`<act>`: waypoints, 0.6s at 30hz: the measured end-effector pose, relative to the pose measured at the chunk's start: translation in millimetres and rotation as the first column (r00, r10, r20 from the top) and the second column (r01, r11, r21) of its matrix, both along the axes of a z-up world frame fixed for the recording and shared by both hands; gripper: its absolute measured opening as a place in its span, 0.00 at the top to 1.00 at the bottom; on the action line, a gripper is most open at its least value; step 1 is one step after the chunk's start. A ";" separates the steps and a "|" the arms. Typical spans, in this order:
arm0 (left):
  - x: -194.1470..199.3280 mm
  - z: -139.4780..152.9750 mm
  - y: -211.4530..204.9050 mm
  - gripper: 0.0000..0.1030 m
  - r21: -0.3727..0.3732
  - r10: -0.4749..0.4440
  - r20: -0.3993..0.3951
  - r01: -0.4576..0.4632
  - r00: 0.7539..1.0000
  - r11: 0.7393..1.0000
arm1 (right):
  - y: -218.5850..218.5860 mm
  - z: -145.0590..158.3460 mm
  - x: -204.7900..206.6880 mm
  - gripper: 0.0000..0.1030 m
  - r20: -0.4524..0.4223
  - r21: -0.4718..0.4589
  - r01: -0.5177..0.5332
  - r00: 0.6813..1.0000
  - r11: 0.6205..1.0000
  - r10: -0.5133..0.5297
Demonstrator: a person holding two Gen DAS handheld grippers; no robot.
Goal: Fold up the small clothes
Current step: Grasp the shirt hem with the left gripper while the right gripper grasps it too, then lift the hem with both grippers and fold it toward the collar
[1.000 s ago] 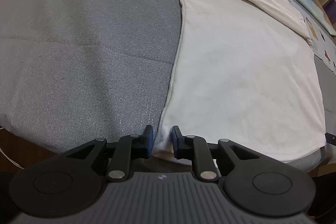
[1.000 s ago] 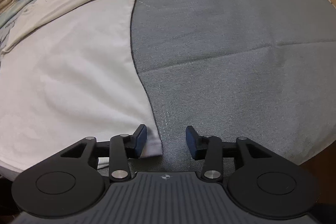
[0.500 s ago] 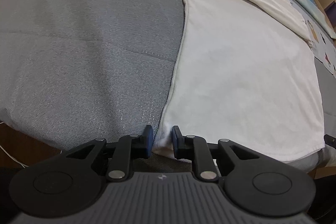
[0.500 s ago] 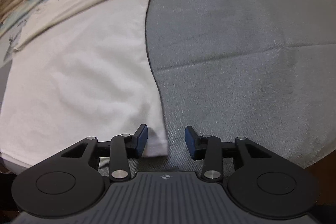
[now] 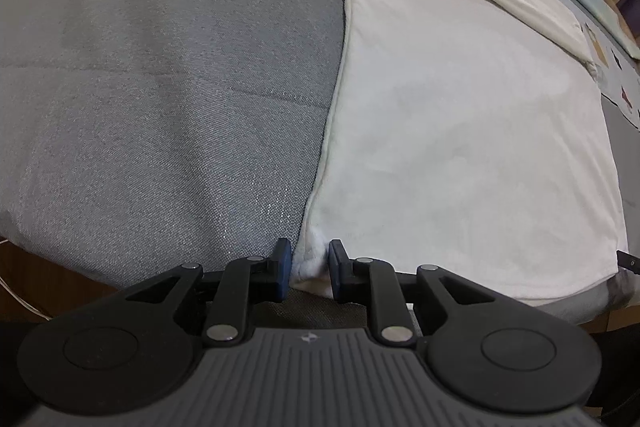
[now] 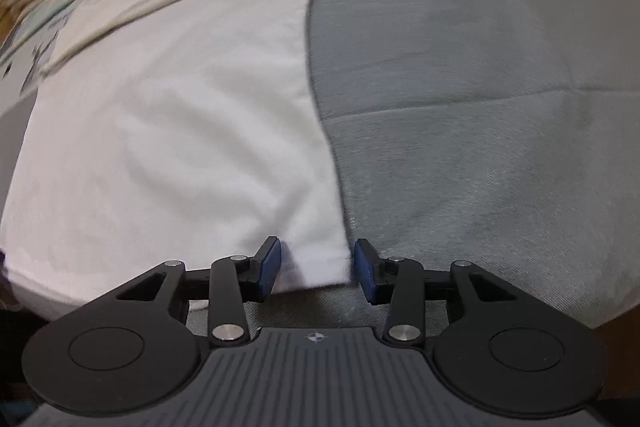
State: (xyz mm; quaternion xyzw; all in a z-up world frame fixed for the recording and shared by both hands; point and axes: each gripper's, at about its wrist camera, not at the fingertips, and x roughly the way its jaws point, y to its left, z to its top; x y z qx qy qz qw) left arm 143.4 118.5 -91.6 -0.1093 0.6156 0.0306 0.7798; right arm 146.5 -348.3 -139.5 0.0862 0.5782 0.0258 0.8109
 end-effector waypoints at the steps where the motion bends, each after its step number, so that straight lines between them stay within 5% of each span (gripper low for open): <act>1: -0.2 -0.6 -1.6 0.79 0.005 -0.006 0.002 0.006 1.000 1.000 | 2.7 -0.6 0.9 0.73 0.004 -0.008 -0.022 1.000 1.000 0.022; 2: -1.1 -0.5 -3.4 0.80 0.014 -0.015 0.006 0.015 1.000 1.000 | 4.4 -0.6 0.7 0.87 0.008 -0.001 -0.035 0.999 0.999 0.035; 10: -8.3 19.4 -13.8 0.92 0.051 -0.078 0.099 0.073 0.992 0.996 | -3.0 21.2 -8.4 0.90 0.109 0.102 -0.007 0.994 0.995 -0.004; 18: -28.9 93.7 -6.2 0.93 -0.044 -0.085 0.262 0.100 0.961 0.994 | -30.1 90.5 -15.4 0.91 0.254 0.289 -0.007 0.965 0.957 -0.069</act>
